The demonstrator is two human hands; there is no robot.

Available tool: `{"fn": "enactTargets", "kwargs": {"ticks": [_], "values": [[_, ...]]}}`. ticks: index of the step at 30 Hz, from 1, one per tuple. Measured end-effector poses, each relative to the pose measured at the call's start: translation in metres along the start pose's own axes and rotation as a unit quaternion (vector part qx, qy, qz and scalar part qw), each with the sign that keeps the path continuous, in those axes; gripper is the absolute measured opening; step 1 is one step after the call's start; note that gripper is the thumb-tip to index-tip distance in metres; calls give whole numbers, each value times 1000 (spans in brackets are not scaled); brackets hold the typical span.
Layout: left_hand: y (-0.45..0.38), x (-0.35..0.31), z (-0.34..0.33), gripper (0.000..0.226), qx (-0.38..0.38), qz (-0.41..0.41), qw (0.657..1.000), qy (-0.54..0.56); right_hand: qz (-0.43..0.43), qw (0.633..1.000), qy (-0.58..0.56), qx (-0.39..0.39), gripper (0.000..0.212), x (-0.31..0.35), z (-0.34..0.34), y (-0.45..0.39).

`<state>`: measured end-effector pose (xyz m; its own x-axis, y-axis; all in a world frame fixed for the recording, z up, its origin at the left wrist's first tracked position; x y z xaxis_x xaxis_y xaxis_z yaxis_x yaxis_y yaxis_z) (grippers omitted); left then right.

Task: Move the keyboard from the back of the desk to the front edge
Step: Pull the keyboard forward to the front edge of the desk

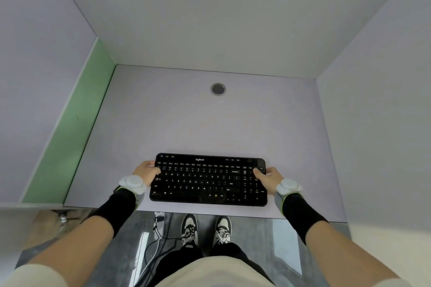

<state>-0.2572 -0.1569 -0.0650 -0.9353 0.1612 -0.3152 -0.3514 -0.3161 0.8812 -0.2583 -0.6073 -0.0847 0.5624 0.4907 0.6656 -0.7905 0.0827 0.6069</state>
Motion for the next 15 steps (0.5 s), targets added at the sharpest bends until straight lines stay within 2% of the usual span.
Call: {"fn": "enactTargets", "kwargs": {"ticks": [5,8,10,12,15], "values": [[-16,1,-1,69,3,-5,1000,-15,-6,1000,-16,-7,106,-4,6,-5],[-27,15,0,70,7,-3,1000,-23,-24,1000,-8,-18,106,-17,5,0],[-62,65,5,75,20,-4,1000,-22,-17,1000,2,-20,105,-42,-23,13],[-79,82,4,76,19,7,999,-31,-20,1000,11,-19,105,-55,-29,15],[-59,82,3,67,24,-1,999,-24,-32,999,13,-15,105,-64,-31,18]]}}
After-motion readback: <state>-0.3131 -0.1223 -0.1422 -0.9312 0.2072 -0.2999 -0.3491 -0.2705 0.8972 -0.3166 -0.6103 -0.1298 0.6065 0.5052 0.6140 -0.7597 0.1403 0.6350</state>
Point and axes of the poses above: each hand's wrist, its own y-axis away from the middle knuckle, its own z-axis out of the back of the hand, x = y × z, the point moved 8 cm from there along -y, towards the middle knuckle, and after that the axes turned 15 degrees about z, right-handed, at the moved point
